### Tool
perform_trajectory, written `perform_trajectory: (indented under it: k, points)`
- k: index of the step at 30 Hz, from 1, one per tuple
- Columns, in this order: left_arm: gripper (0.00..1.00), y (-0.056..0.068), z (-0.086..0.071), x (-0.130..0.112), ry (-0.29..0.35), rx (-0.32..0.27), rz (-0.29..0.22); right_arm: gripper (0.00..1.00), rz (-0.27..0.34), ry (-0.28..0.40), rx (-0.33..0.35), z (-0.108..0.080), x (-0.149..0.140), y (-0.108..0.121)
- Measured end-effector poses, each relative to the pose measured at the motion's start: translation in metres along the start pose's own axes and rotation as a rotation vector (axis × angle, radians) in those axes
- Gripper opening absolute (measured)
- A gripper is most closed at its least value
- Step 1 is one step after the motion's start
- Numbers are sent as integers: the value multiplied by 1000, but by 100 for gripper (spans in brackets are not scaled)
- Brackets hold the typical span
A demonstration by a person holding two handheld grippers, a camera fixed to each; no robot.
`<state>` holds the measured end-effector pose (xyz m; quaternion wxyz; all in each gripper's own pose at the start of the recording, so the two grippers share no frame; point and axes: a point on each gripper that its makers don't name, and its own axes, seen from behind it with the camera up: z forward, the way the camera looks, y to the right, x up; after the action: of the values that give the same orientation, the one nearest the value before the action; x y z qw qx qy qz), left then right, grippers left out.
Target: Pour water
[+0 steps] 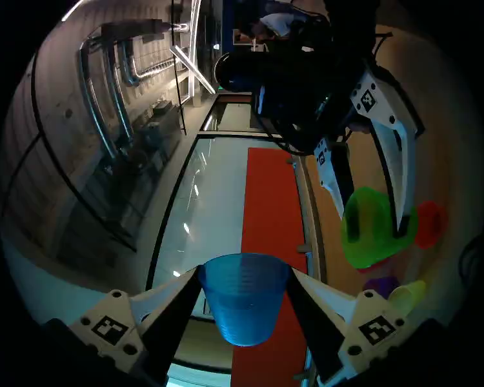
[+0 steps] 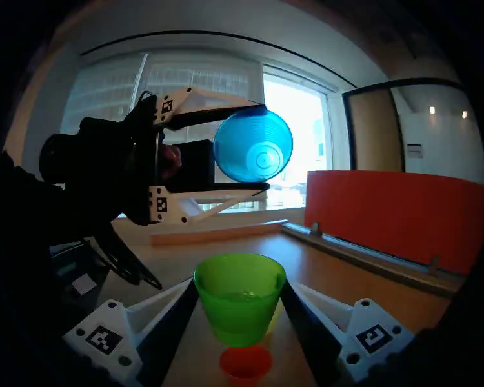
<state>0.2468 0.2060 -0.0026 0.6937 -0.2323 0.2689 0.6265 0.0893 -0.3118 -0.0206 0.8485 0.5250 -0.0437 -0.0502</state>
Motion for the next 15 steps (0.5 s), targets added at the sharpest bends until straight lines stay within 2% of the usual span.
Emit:
perform_trajectory:
  k: [6, 15]
  points:
    - [89, 5, 0, -6, -7, -8, -105, 90, -1, 5, -6, -3, 3, 2]
    - [89, 18, 1, -10, -10, -35, -308, 90, -12, 3, -7, -5, 3, -1]
